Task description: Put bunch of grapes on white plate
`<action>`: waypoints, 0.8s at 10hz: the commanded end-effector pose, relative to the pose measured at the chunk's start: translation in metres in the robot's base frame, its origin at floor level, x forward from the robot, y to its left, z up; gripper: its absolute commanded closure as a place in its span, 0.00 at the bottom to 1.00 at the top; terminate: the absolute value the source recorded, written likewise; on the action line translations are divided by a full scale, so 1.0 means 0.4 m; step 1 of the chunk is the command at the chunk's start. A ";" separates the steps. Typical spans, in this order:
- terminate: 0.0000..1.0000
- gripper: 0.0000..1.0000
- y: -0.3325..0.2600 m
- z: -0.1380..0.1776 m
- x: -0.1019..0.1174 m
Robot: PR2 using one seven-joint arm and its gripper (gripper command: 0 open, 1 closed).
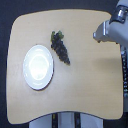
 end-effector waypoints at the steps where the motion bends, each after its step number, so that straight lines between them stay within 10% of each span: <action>1: 0.00 0.00 0.295 -0.089 0.065; 8: 0.00 0.00 0.592 -0.218 0.045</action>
